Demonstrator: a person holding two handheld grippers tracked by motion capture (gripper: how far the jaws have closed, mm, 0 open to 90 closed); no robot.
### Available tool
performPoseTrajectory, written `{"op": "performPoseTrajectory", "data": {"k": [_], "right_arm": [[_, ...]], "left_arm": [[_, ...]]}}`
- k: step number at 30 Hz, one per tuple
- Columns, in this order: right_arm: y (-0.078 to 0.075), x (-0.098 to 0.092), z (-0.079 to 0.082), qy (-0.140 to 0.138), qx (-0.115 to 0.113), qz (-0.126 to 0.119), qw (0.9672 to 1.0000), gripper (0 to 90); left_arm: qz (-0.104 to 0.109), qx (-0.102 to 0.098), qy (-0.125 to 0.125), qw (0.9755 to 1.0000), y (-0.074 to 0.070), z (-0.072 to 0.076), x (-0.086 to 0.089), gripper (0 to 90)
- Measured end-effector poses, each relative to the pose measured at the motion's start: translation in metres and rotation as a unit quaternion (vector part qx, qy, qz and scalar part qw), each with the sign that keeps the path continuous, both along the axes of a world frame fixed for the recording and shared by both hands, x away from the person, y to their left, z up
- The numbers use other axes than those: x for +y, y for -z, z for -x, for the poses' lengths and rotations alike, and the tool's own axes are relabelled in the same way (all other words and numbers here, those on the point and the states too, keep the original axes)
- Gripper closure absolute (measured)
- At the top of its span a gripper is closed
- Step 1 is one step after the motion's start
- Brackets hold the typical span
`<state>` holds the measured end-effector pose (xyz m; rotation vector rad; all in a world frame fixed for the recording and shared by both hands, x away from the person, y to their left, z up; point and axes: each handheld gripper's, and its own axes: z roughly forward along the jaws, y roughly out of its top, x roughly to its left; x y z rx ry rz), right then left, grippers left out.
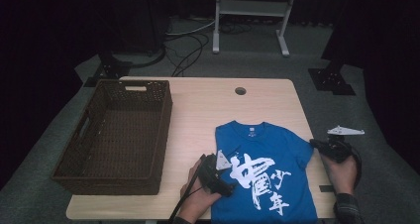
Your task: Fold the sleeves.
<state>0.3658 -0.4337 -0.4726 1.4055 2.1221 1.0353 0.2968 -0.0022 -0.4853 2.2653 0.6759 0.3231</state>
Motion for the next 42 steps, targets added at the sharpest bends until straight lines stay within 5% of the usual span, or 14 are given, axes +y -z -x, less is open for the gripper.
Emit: {"op": "performPoseTrajectory", "data": {"k": [22,42], "right_arm": [[-0.024,0.031,0.009,-0.035,-0.04,-0.003,0.9986,88.1],[-0.031,0.074,0.003,-0.083,-0.047,0.006,0.9954,88.4]], "left_arm": [[0.0,0.001,0.0,1.0,0.0,0.0,0.0,0.8],[0.001,0.001,0.0,1.0,0.0,0.0,0.0,0.8]]}}
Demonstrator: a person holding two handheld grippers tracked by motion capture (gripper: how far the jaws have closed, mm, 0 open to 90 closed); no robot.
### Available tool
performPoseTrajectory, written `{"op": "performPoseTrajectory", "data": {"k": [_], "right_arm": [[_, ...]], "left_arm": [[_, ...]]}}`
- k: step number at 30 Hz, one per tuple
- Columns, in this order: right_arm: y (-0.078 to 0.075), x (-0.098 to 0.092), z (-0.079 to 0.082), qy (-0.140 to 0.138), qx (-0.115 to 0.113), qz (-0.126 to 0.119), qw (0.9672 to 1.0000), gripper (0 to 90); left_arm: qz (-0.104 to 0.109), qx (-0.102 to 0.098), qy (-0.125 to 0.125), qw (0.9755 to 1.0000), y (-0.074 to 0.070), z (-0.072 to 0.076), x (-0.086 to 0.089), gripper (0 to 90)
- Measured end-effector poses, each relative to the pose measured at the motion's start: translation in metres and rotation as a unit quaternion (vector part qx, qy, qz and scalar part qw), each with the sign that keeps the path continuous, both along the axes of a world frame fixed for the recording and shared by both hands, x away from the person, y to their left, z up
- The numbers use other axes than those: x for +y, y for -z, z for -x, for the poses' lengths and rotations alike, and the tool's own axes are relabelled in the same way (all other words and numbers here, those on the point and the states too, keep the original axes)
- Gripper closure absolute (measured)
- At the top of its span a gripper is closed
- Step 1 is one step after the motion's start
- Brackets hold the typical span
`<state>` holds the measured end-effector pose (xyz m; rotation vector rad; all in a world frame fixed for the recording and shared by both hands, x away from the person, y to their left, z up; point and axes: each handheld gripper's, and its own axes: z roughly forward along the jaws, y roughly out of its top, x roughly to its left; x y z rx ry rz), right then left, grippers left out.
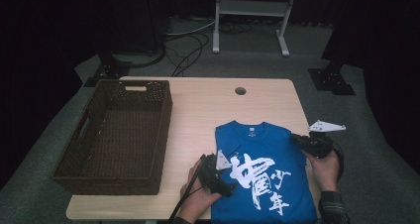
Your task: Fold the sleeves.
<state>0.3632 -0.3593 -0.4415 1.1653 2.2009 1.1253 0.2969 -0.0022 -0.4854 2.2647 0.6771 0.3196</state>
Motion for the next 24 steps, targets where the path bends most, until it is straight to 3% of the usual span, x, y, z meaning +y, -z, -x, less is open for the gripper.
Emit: {"op": "performPoseTrajectory", "data": {"k": [24], "right_arm": [[-0.003,0.029,-0.008,-0.037,-0.003,0.007,0.9993,88.1]], "left_arm": [[0.0,0.0,0.0,1.0,0.0,0.0,0.0,0.8]]}}
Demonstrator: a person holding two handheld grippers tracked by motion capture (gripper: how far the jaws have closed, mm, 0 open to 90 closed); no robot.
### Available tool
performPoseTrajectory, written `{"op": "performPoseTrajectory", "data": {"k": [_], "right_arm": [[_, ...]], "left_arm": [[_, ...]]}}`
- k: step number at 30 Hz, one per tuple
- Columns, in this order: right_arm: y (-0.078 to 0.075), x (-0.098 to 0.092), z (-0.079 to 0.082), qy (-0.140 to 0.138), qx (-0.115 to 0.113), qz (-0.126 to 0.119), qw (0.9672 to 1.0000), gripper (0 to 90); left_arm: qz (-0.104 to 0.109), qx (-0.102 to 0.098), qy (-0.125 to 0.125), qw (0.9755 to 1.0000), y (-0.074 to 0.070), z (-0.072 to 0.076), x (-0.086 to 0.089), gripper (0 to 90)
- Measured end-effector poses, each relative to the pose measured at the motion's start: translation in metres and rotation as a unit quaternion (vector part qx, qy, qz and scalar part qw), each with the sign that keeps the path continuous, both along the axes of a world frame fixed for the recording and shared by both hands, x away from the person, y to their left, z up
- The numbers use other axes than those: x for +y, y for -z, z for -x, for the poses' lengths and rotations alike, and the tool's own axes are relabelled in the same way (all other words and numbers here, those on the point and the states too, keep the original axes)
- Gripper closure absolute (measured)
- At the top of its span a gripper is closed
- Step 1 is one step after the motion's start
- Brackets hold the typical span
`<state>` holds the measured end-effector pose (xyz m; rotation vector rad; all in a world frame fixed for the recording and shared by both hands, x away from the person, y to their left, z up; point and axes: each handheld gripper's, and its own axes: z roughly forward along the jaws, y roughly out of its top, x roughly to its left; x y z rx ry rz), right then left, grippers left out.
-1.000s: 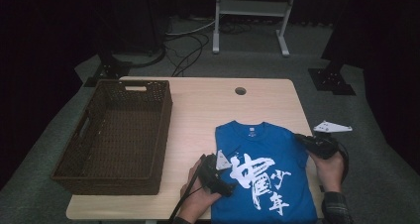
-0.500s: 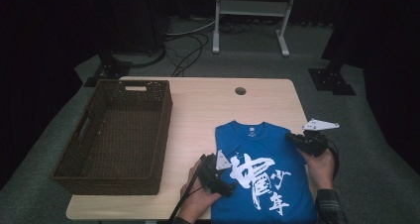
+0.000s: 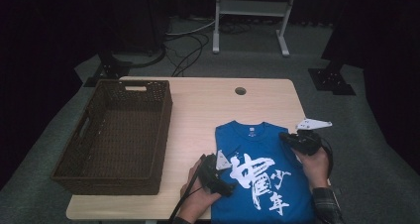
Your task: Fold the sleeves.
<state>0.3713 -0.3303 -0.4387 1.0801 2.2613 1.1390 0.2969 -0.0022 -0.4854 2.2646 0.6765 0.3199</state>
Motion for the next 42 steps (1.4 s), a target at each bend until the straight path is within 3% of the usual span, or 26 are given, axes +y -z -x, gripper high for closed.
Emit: {"op": "performPoseTrajectory", "data": {"k": [5,9,15,21,30,34,42], "right_arm": [[0.001,-0.001,0.0,0.0,0.001,-0.003,1.0,86.8],[0.002,0.001,-0.001,-0.005,0.001,-0.007,1.0,78.3],[0.003,0.002,-0.001,-0.005,-0.001,-0.016,0.9999,61.0],[0.005,0.003,-0.002,-0.004,0.004,-0.019,0.9998,36.6],[0.009,0.0,-0.001,-0.004,0.026,-0.035,0.999,11.2],[0.011,-0.002,0.001,0.0,0.03,-0.03,0.9991,3.0],[0.012,-0.014,0.014,-0.008,0.026,-0.049,0.9984,0.0]], "left_arm": [[0.0,0.0,0.0,1.0,0.0,0.0,0.0,0.9],[0.0,0.0,0.0,1.0,0.0,0.0,0.0,0.9],[0.0,0.0,0.0,1.0,0.0,0.0,0.0,0.9],[0.0,0.0,0.0,1.0,0.0,0.0,0.0,0.9],[0.0,0.0,0.0,1.0,0.0,0.0,0.0,0.9],[-0.001,0.0,0.0,1.0,0.0,0.0,0.0,0.9],[0.0,0.0,0.0,1.0,0.0,0.0,0.0,0.8]]}}
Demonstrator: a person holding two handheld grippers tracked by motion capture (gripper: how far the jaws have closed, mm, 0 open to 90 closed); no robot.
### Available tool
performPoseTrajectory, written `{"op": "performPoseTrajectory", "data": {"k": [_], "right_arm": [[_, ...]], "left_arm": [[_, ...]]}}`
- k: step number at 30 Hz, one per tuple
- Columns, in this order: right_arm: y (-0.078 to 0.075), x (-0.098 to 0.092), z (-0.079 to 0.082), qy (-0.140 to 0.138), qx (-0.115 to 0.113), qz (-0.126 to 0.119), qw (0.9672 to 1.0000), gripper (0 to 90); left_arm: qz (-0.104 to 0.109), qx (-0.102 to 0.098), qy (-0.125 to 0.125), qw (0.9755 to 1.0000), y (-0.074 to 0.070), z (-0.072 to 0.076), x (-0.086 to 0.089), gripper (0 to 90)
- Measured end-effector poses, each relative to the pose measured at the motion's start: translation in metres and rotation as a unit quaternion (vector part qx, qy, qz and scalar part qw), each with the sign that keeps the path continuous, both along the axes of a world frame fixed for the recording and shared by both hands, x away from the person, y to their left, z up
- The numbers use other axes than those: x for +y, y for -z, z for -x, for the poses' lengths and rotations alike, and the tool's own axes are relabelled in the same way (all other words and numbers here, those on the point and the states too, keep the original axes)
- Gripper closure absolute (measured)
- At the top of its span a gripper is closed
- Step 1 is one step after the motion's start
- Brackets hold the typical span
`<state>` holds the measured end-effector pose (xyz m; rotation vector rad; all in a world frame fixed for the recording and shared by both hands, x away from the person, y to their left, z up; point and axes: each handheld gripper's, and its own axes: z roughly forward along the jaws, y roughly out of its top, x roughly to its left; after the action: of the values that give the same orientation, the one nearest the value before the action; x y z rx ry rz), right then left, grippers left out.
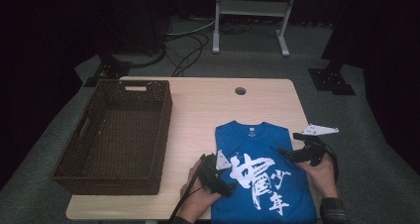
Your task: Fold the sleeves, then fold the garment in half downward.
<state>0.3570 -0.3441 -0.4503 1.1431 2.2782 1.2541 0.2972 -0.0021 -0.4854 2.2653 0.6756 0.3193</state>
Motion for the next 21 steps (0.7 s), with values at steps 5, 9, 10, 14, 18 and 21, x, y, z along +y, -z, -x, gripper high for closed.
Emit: {"op": "performPoseTrajectory", "data": {"k": [5,9,10,14,18,21], "right_arm": [[0.002,-0.008,0.011,0.003,0.002,0.002,1.0,0.0],[0.005,-0.01,0.023,-0.005,-0.005,0.011,0.9999,0.0],[0.006,-0.01,0.025,-0.006,-0.005,0.014,0.9999,0.0],[0.009,-0.011,0.034,-0.011,-0.008,0.017,0.9998,0.0],[0.014,-0.011,0.041,-0.014,-0.007,0.02,0.9997,0.0],[0.018,-0.008,0.047,-0.017,-0.004,0.038,0.9991,0.0]], "left_arm": [[0.0,0.0,0.0,1.0,0.0,0.0,0.0,0.9],[0.0,0.0,0.0,1.0,0.0,0.0,0.0,0.9],[0.0,0.0,0.0,1.0,0.0,0.0,0.0,0.8],[0.0,0.0,0.0,1.0,0.0,0.0,0.0,0.9],[-0.001,0.0,0.0,1.0,0.0,0.0,0.0,0.9],[-0.001,0.001,0.0,1.0,0.0,0.0,0.0,0.9]]}}
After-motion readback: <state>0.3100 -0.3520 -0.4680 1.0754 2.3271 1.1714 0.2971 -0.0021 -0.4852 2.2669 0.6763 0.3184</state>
